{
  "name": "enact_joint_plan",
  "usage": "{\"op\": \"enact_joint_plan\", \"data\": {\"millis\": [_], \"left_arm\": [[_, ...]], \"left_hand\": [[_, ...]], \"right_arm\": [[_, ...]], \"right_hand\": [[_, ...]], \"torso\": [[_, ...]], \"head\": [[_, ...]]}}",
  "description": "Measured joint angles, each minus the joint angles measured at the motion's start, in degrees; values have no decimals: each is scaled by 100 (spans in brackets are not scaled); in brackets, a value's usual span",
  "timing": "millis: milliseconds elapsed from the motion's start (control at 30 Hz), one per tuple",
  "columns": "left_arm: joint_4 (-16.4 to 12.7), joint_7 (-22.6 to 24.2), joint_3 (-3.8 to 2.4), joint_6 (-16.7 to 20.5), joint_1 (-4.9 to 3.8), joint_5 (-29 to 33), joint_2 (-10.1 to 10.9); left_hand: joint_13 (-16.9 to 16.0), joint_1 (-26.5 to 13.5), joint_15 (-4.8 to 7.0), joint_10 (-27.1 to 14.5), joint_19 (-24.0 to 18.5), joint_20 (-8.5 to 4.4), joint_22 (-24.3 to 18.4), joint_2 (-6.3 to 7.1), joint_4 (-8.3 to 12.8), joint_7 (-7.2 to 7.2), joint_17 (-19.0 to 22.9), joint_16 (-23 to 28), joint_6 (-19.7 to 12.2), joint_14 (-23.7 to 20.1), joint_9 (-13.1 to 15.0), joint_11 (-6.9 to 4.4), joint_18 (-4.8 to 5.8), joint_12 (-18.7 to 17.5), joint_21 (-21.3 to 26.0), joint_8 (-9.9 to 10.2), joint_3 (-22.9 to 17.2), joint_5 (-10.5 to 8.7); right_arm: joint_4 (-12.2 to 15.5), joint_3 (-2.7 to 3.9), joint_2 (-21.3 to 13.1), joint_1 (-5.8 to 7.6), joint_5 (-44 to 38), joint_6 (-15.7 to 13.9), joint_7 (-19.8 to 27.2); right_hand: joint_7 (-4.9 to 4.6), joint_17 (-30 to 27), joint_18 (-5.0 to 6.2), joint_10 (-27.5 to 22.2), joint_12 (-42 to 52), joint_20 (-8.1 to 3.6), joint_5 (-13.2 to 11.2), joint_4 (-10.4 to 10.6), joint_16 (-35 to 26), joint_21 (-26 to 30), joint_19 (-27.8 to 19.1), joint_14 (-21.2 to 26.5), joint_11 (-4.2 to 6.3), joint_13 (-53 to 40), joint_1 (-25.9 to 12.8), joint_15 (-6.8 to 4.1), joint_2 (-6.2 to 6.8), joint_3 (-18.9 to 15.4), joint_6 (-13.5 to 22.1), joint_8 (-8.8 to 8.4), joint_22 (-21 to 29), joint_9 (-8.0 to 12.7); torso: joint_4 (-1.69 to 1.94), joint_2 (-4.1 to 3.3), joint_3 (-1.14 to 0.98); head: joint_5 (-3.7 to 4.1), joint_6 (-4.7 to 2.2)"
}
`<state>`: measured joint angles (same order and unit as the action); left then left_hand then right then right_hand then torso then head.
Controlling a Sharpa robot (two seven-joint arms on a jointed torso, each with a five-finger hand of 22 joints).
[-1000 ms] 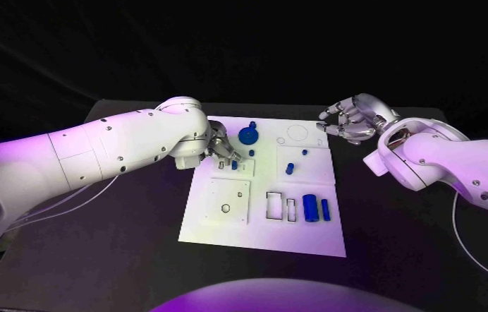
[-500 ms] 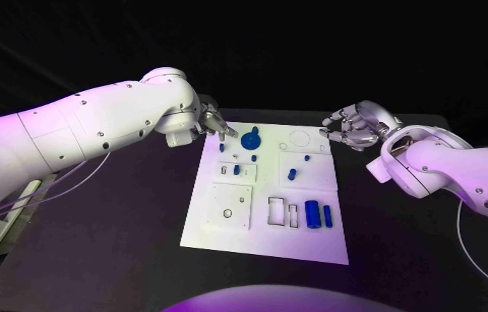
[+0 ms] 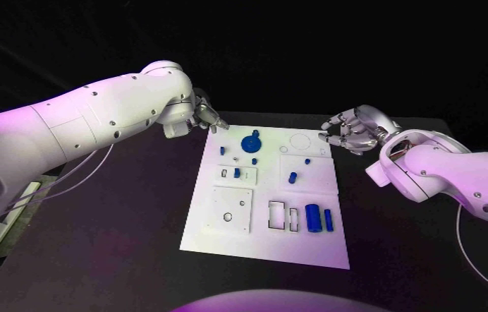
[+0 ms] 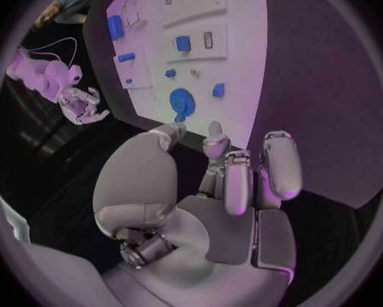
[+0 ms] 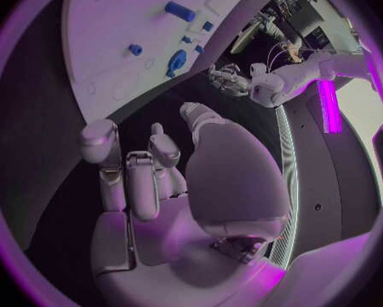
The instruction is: Assemble the parts on the task board
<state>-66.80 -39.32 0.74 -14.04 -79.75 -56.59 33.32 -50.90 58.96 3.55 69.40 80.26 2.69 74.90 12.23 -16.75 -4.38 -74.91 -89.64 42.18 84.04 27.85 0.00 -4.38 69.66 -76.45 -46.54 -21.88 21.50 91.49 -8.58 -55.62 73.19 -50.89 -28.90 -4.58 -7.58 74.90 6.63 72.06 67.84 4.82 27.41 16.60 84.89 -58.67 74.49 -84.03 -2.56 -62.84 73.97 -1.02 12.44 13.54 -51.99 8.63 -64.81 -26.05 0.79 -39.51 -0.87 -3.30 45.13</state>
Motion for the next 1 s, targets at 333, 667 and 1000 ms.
{"op": "enact_joint_plan", "data": {"millis": [333, 667, 1000], "left_arm": [[394, 39, 88, -194, 163, -69, -240], [672, 96, 102, -373, 264, -103, -365], [796, 152, 102, -481, 307, -104, -446]], "left_hand": [[-9, 24, -15, 0, 18, 23, 0, -24, 15, 0, 0, 0, 0, -15, -25, 0, 0, 0, 20, 21, 47, -120], [2, 36, -20, -21, 1, 40, 0, -36, 0, 0, 0, 0, 0, -20, -30, 21, 0, 0, 23, 21, 63, -152], [2, 114, -20, -21, 1, 39, 0, -114, 16, 0, 0, 0, 0, -20, -38, 20, 0, 0, 23, 21, 78, -152]], "right_arm": [[-7, 0, 8, -1, 1, -2, 4], [-3, 0, 32, -2, 1, -5, 10], [-11, 1, 56, -2, 3, -5, 13]], "right_hand": [[0, 0, 0, 0, 0, 0, 0, 0, 0, 0, 0, 0, 0, 0, 0, 0, 0, 0, 0, 0, 0, 1], [0, 0, 0, 0, 0, 0, 0, 16, 0, 0, 0, 0, 0, 0, 0, 0, 0, 16, 0, 0, 0, 2], [0, 0, 0, 0, 0, 0, 0, 16, 0, 0, 0, 0, 0, -1, 0, 0, 0, 16, 0, 0, 0, -3]], "torso": [[0, -18, 8], [-6, -18, 7], [-6, -6, 4]], "head": [[-4, 50], [5, 80], [20, 99]]}}
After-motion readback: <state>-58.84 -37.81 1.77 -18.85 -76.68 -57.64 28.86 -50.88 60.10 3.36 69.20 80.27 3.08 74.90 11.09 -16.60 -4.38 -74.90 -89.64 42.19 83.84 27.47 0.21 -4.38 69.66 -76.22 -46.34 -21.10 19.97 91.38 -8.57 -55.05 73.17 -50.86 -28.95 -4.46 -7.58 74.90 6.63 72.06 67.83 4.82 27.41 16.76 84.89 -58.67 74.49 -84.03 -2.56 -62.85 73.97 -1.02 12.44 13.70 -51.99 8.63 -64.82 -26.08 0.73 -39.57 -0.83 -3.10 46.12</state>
